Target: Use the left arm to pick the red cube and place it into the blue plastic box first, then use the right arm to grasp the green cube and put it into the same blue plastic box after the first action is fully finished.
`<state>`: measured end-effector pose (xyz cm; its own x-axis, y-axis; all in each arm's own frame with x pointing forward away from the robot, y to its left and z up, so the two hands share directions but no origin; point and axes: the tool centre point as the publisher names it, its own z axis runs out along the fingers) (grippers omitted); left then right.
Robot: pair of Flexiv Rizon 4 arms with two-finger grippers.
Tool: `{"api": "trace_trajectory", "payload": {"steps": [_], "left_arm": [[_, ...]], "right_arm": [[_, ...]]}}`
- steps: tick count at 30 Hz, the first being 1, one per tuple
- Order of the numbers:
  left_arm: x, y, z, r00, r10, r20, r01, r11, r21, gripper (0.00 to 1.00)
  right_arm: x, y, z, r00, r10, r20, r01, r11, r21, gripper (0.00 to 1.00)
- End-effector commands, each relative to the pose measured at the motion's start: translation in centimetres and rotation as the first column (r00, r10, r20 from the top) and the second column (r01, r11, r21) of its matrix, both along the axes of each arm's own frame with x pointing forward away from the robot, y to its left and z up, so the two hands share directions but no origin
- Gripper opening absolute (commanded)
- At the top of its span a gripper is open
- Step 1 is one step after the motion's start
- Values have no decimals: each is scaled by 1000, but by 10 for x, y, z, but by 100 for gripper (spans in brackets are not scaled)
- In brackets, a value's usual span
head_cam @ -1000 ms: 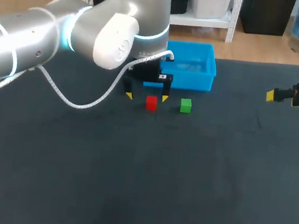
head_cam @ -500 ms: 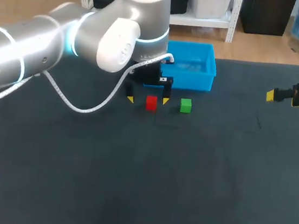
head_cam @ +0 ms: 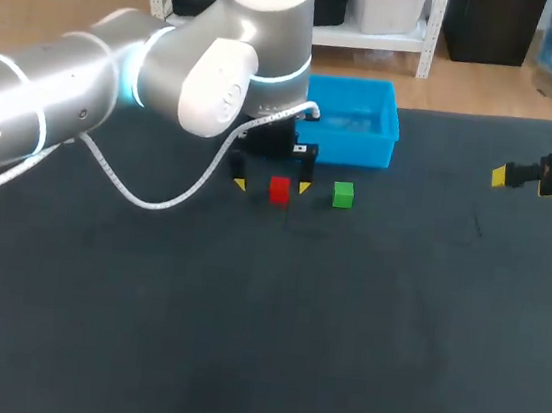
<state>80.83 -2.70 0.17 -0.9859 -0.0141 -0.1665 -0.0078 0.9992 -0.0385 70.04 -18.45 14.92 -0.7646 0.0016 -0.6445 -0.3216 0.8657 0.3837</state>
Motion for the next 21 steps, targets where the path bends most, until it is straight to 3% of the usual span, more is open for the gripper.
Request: {"api": "trace_trajectory", "payload": {"steps": [1,15,17,19,21], "left_arm": [[4,-3,-1,1000,-5,-6,5,1000,3,100],[4,-9,-6,1000,-20,-14,20,1000,23,100],[4,-9,-6,1000,-19,-16,19,1000,23,84],[4,-8,-6,1000,-20,-15,20,999,25,49],[4,-8,-6,1000,-19,-17,20,999,26,39]], "right_arm": [[0,0,0,1000,0,-1,0,1000,-1,100],[0,0,0,1000,0,-1,0,1000,-1,100],[0,0,0,1000,0,-1,0,1000,-1,100],[0,0,0,1000,0,-1,0,1000,-1,100],[0,0,0,1000,0,-1,0,1000,-1,100]]}}
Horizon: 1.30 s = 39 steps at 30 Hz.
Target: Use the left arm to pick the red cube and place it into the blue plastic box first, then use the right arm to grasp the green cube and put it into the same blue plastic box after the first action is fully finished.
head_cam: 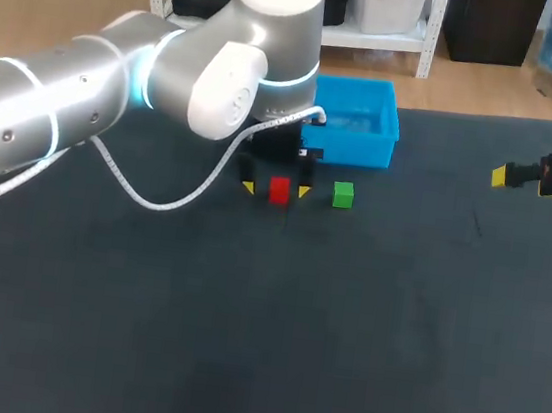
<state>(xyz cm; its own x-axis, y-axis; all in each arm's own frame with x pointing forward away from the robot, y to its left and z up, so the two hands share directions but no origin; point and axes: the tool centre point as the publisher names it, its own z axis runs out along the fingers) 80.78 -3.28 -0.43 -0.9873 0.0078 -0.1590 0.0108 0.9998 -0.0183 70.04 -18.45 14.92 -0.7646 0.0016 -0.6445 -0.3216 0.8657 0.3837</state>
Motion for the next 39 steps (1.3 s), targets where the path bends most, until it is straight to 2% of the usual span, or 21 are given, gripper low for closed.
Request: {"api": "trace_trajectory", "payload": {"steps": [1,4,6,13,20,28,37,39], "left_arm": [[4,-2,0,1000,1,-9,-1,1000,6,34],[4,-1,-1,1000,4,-10,-4,1000,4,16],[4,-1,-2,1000,3,-12,-3,1000,3,0],[3,-1,-3,1000,-11,-2,11,1000,-4,0],[1,-3,9,998,-41,39,41,999,-12,0],[-2,-2,46,991,-82,106,87,995,-45,0],[-6,10,93,981,-137,141,151,984,-97,0],[-8,14,104,977,-136,164,154,982,-105,0]], "right_arm": [[0,0,0,1000,0,-1,0,1000,-1,100],[0,0,0,1000,0,-1,0,1000,-1,100],[0,0,0,1000,0,-1,0,1000,-1,100],[0,0,0,1000,0,-1,0,1000,-1,100],[0,0,0,1000,0,-1,0,1000,-1,100],[0,0,0,1000,0,-1,0,1000,-1,100],[0,0,0,1000,0,-1,0,1000,-1,100],[0,0,0,1000,0,-1,0,1000,-1,100]]}}
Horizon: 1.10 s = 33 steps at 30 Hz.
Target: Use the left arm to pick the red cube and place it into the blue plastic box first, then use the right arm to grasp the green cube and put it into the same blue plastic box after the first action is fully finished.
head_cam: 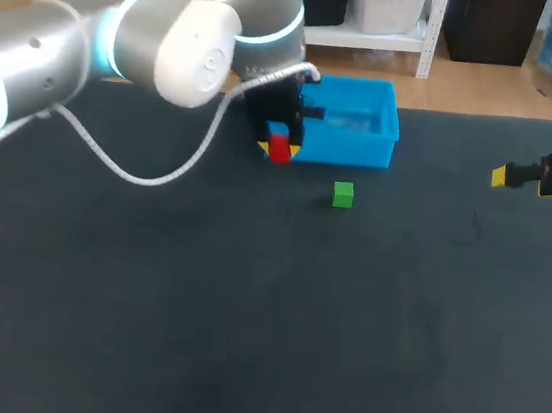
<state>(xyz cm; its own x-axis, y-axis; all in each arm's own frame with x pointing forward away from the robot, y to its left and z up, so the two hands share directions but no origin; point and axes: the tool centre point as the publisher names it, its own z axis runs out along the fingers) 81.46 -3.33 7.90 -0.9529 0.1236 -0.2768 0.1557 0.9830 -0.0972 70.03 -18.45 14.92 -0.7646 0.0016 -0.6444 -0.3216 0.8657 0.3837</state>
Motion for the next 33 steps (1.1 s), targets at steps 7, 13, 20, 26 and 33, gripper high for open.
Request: {"api": "trace_trajectory", "payload": {"steps": [7,13,20,26,33], "left_arm": [[-20,24,56,992,-50,114,58,996,-64,0],[-20,30,64,988,-109,107,118,990,-81,0],[-23,28,75,952,-246,180,272,953,-133,0],[-21,34,87,911,-300,284,352,923,-153,0],[-20,43,94,843,-360,400,450,879,-157,0]], "right_arm": [[0,0,0,1000,0,-1,0,1000,-1,100],[0,0,0,1000,0,-1,0,1000,-1,100],[0,0,0,1000,0,-1,0,1000,-1,100],[0,0,0,1000,0,-1,0,1000,-1,100],[0,0,0,1000,0,-1,0,1000,-1,100]]}}
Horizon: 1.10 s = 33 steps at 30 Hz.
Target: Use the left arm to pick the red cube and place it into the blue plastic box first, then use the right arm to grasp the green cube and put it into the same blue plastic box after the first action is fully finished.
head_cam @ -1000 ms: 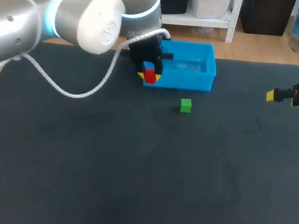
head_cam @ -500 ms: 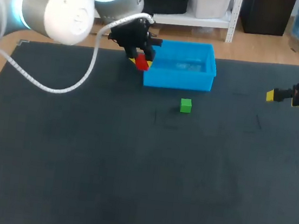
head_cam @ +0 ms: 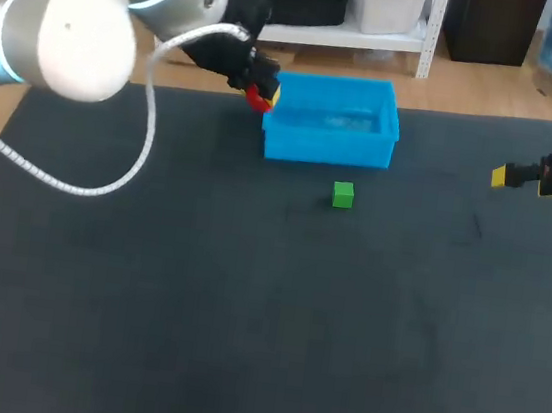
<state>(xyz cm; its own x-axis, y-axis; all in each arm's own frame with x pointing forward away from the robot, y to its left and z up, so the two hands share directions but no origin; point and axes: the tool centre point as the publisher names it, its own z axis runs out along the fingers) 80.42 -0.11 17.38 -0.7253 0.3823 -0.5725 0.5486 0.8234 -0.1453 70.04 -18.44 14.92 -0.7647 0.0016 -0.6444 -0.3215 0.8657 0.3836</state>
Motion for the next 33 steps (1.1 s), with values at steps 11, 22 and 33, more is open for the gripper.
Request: {"api": "trace_trajectory", "payload": {"steps": [11,22,33], "left_arm": [[-10,17,-6,992,-83,97,96,985,-140,0],[17,2,-16,977,-174,123,191,970,-151,0],[69,-21,-32,980,-170,108,188,963,-191,0]], "right_arm": [[0,0,0,1000,0,-1,0,1000,-1,100],[0,0,0,1000,0,-1,0,1000,-1,100],[0,0,0,1000,0,-1,0,1000,-1,100]]}}
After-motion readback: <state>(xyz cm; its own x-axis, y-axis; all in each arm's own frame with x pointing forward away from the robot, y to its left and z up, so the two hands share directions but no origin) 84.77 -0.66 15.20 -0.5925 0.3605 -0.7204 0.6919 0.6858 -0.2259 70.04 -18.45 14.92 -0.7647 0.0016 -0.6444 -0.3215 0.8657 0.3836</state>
